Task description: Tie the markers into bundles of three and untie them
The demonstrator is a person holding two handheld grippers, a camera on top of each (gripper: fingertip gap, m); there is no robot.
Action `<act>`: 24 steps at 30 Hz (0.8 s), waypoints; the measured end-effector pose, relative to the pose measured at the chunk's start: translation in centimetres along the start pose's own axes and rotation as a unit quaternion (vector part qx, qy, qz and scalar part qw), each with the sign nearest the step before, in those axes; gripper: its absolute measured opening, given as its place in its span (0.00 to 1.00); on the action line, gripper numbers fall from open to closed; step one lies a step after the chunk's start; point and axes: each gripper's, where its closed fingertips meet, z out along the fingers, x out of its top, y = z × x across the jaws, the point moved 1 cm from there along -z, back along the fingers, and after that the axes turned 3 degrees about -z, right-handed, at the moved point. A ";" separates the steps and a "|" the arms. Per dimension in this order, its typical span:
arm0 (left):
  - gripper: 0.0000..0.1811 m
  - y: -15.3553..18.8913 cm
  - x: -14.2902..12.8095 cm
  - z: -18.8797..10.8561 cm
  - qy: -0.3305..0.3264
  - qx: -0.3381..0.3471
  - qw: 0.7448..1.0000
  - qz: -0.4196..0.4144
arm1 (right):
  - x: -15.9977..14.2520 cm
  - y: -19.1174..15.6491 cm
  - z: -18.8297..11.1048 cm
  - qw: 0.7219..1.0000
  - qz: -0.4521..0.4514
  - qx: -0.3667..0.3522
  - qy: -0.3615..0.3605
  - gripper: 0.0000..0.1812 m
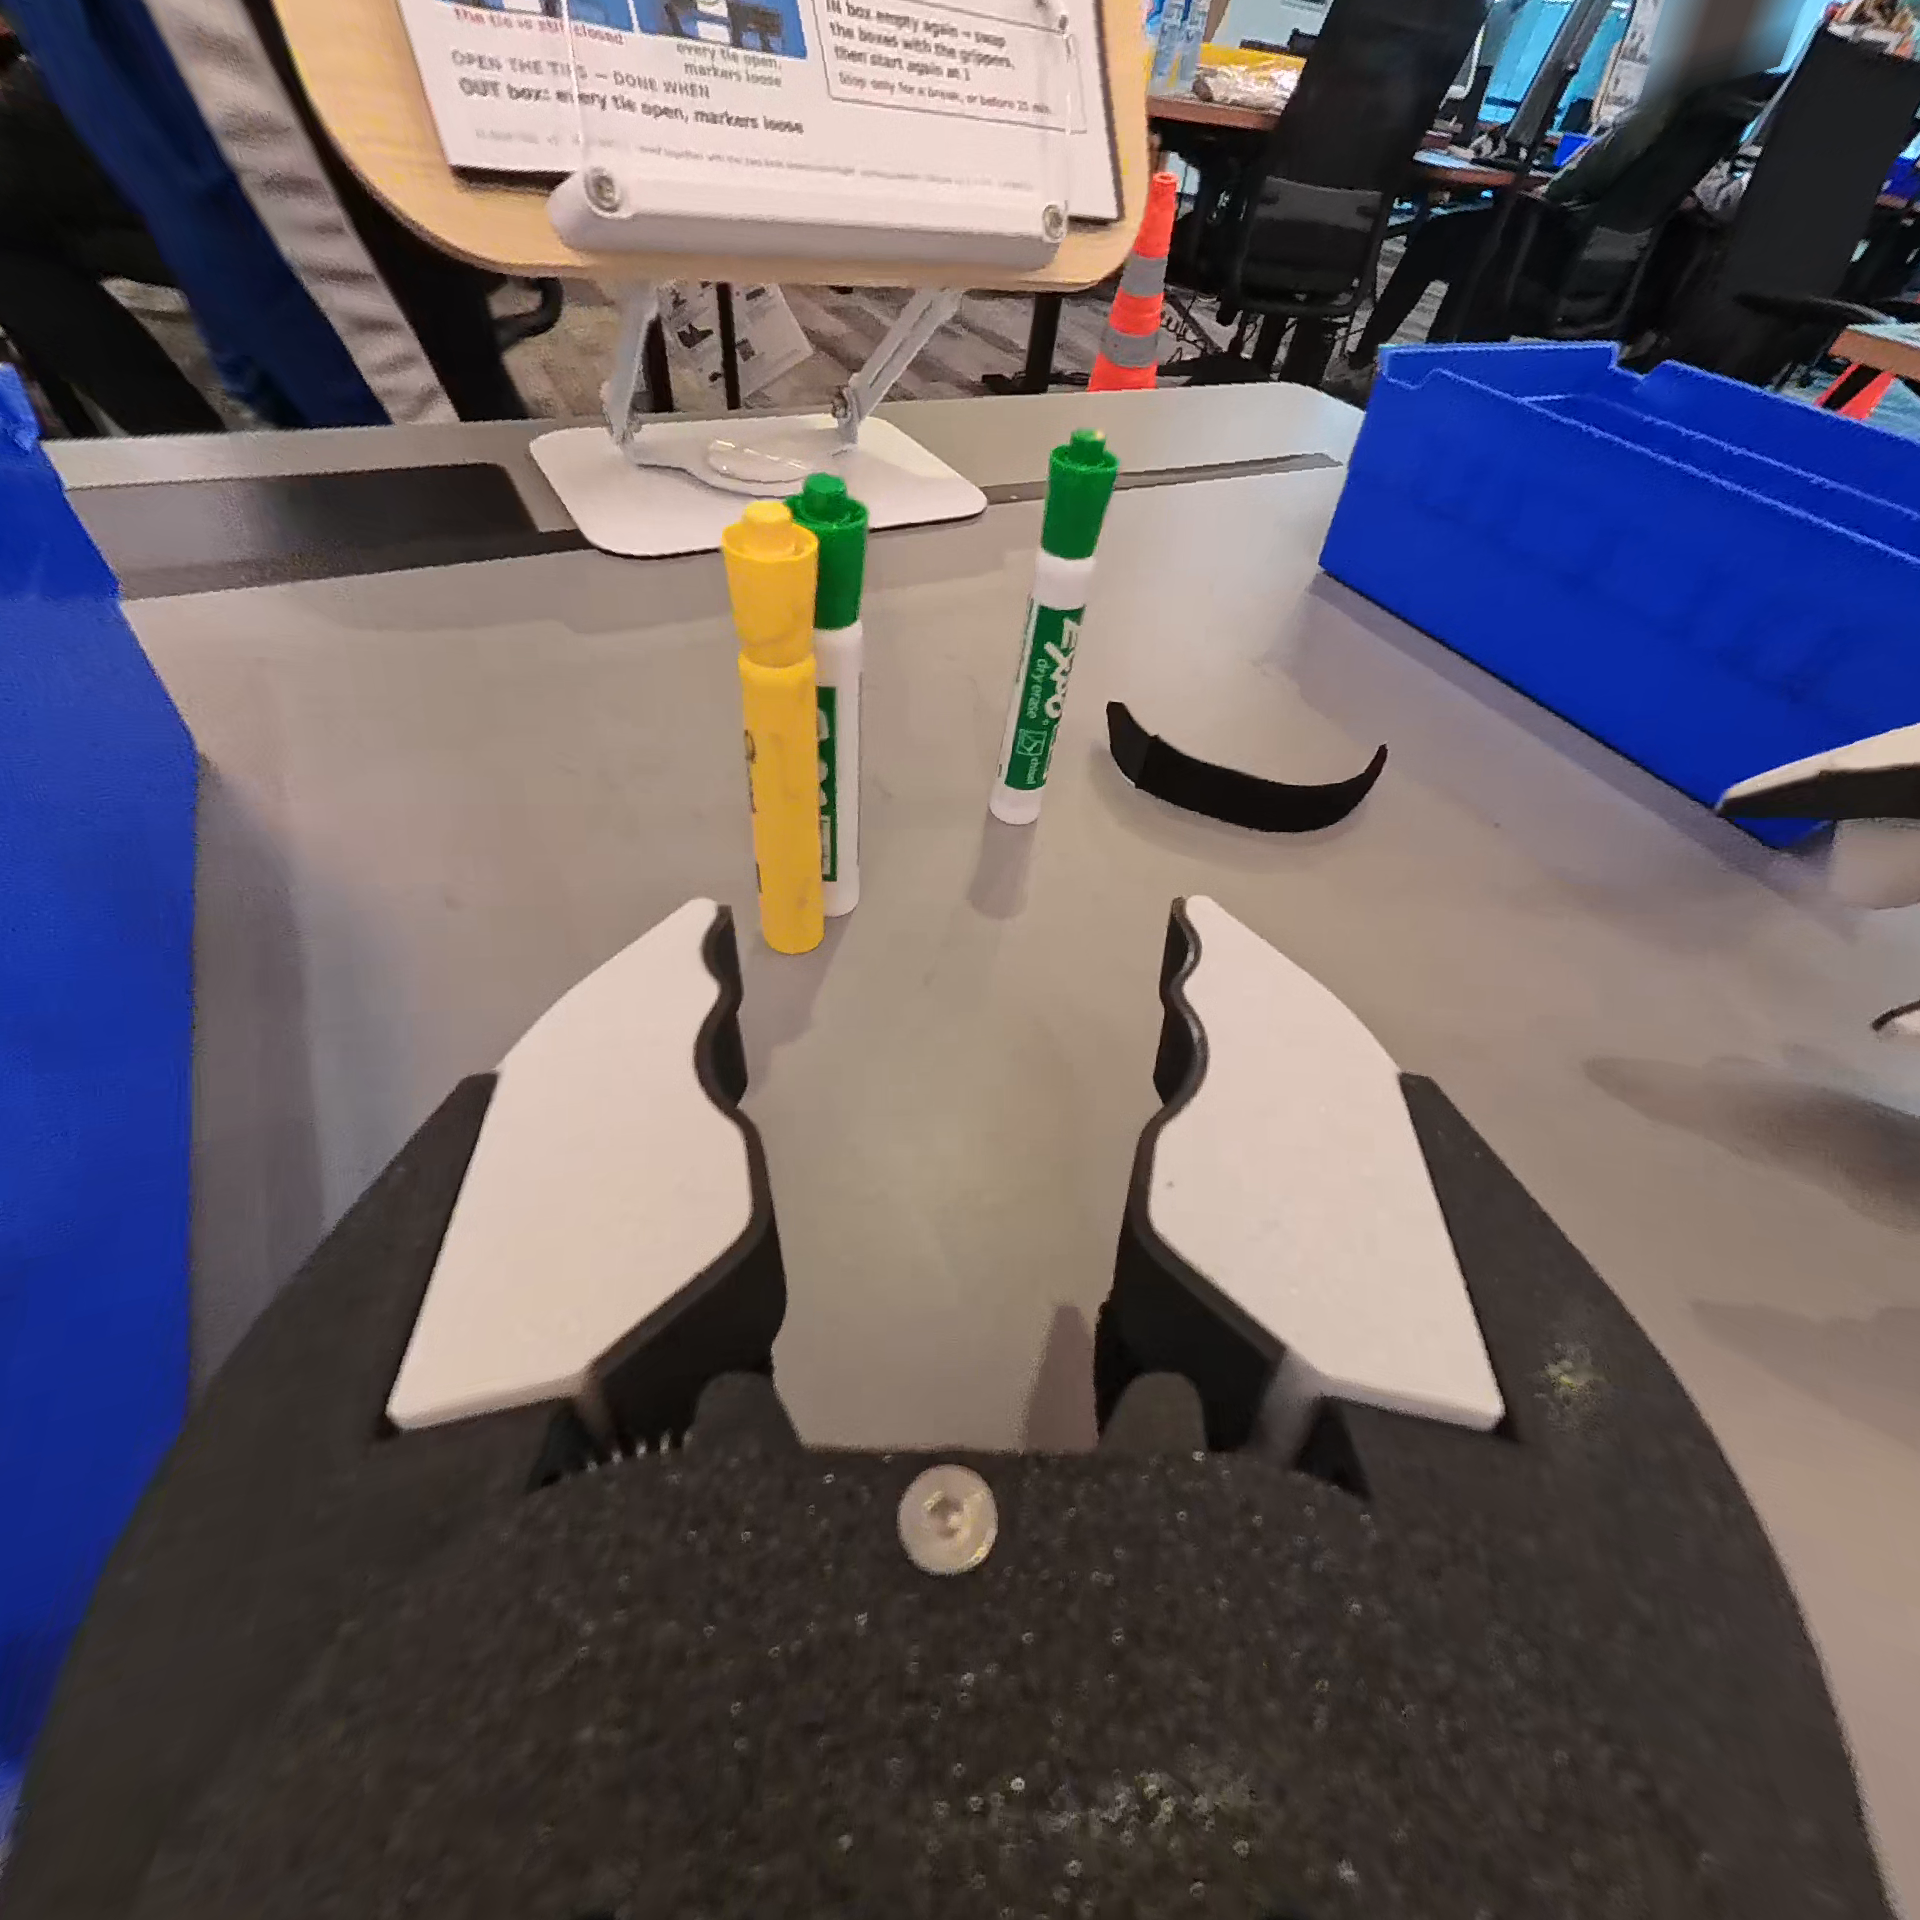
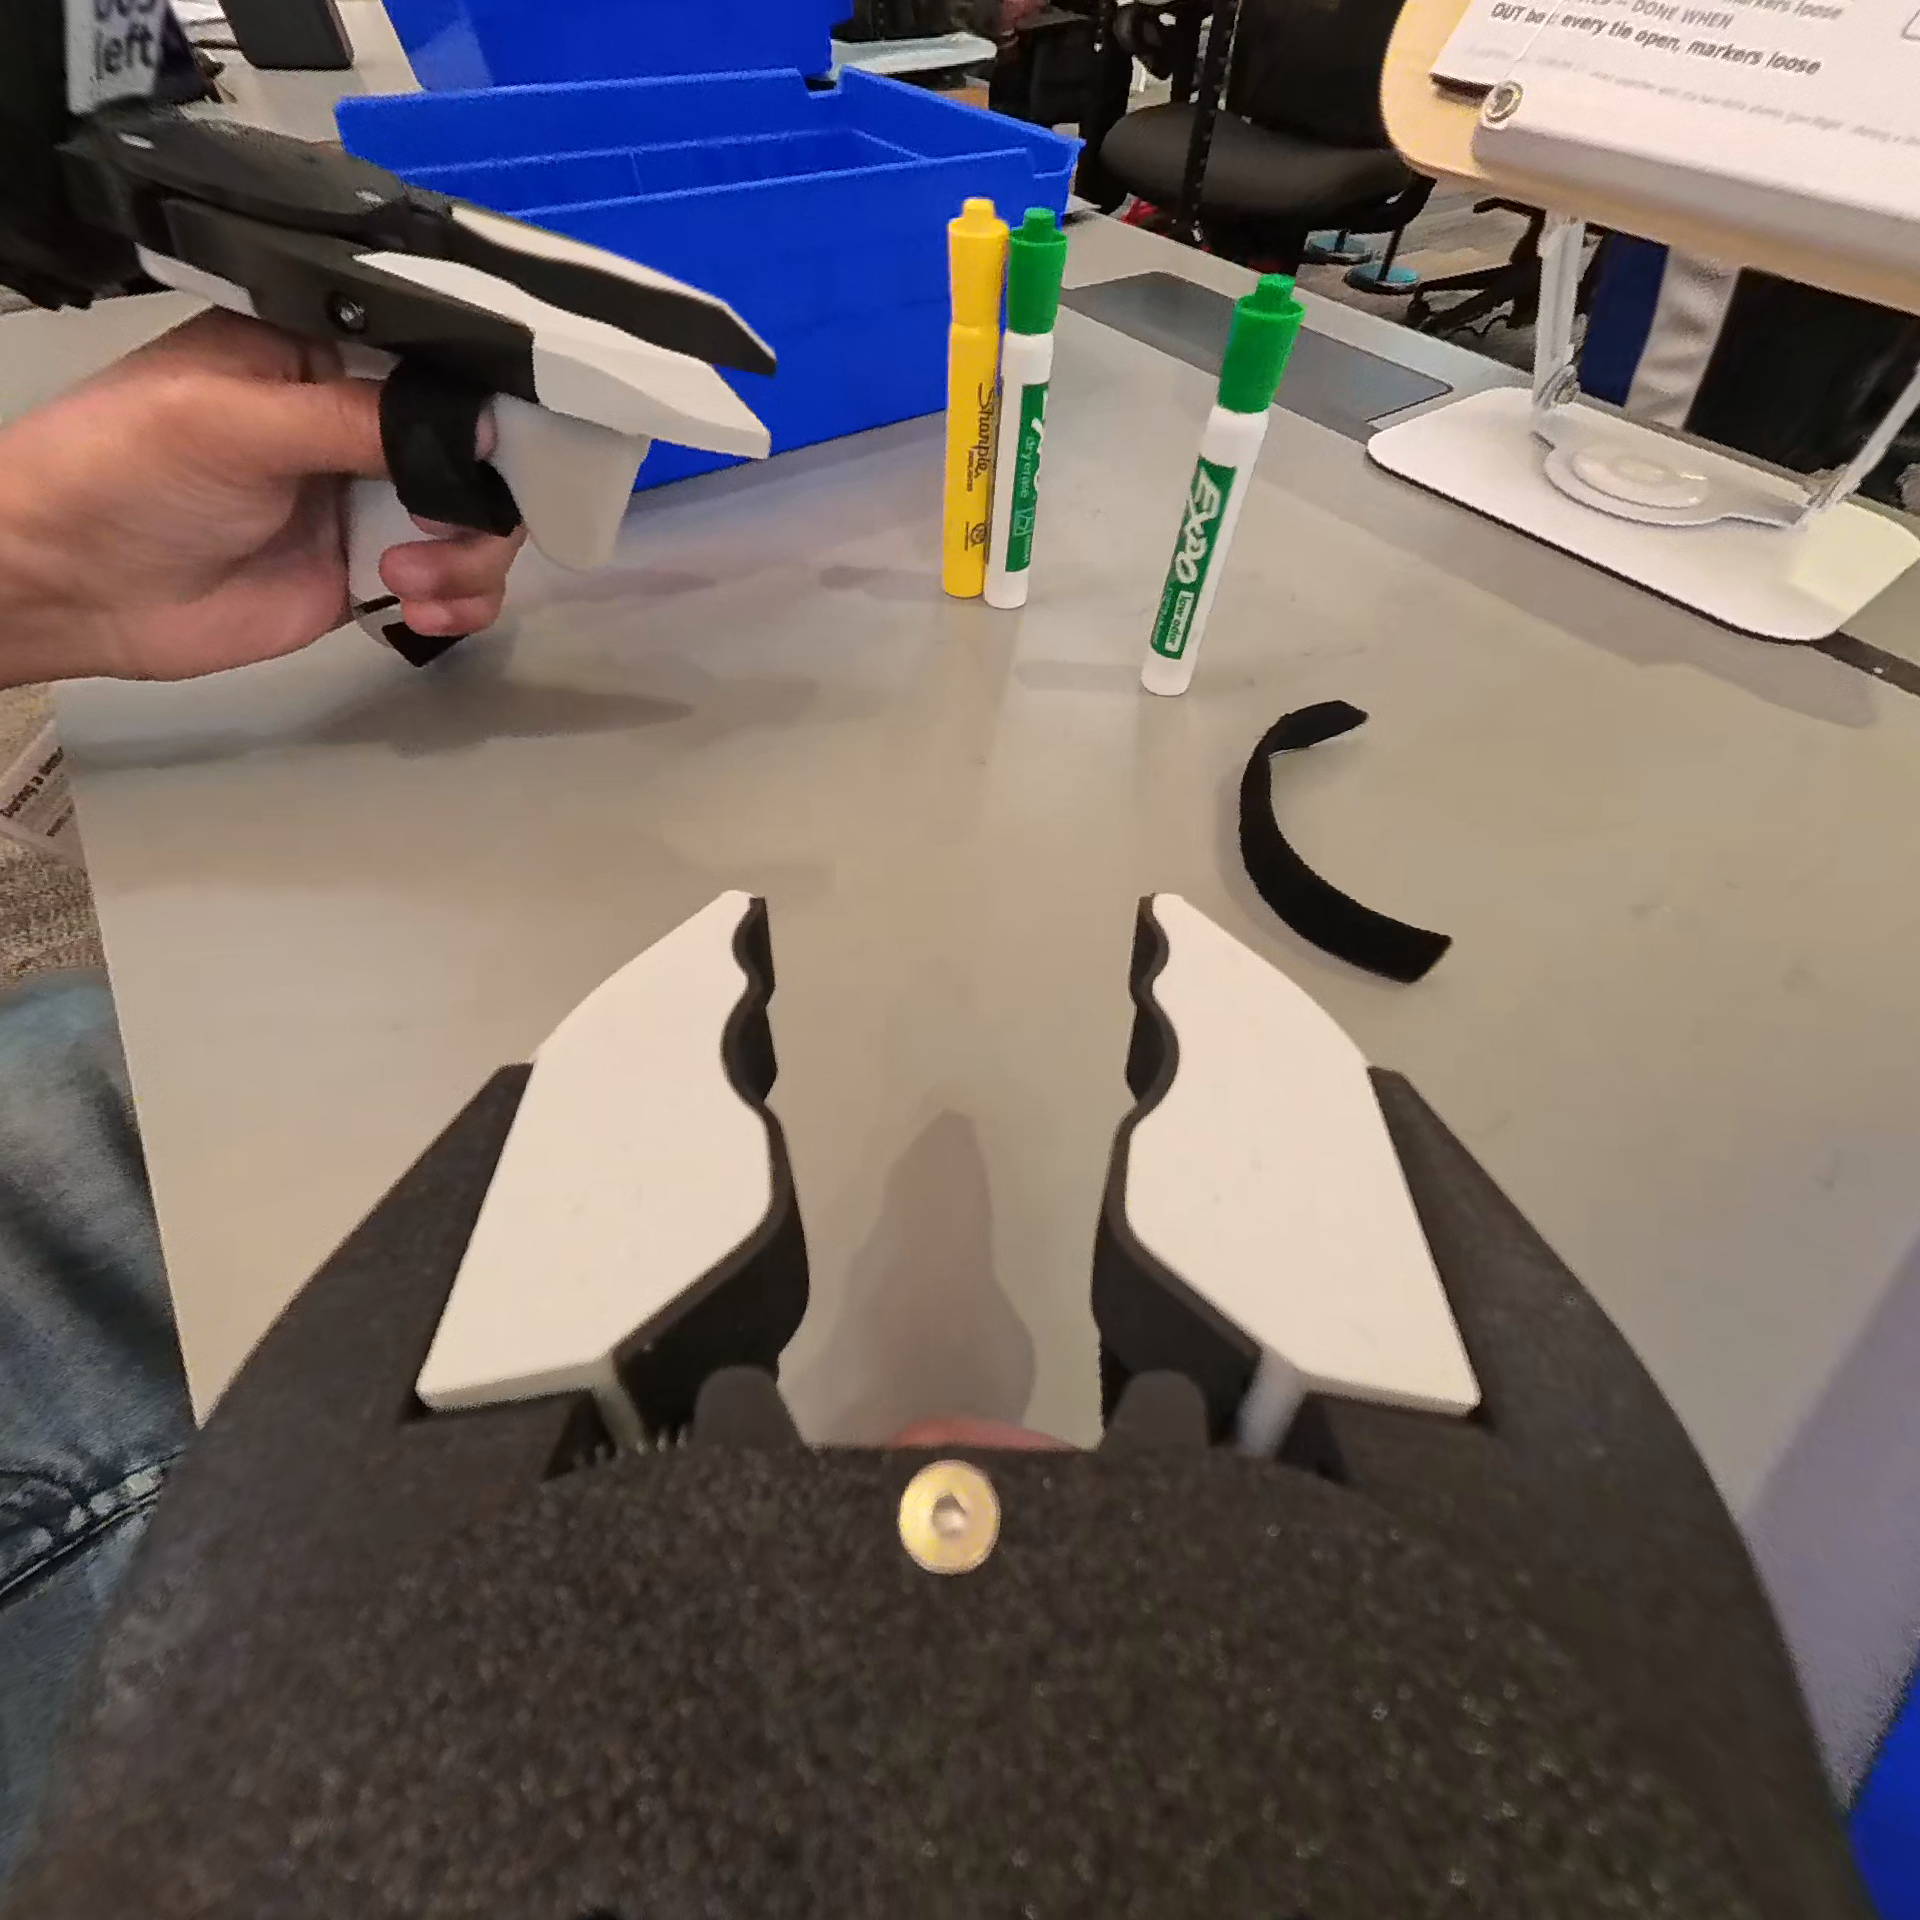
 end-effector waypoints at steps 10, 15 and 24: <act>0.43 0.7 -0.3 0.3 -0.005 -0.012 1.000 0.001 | 0.0 0.2 -0.2 1.000 0.002 0.001 0.004 0.36; 0.41 0.4 -0.6 0.6 -0.008 -0.010 1.000 0.004 | 0.0 0.4 -0.3 1.000 0.005 0.000 0.005 0.36; 0.38 -1.0 -0.2 0.5 -0.003 -0.010 1.000 0.001 | -0.1 0.5 -0.4 1.000 0.007 0.001 0.004 0.36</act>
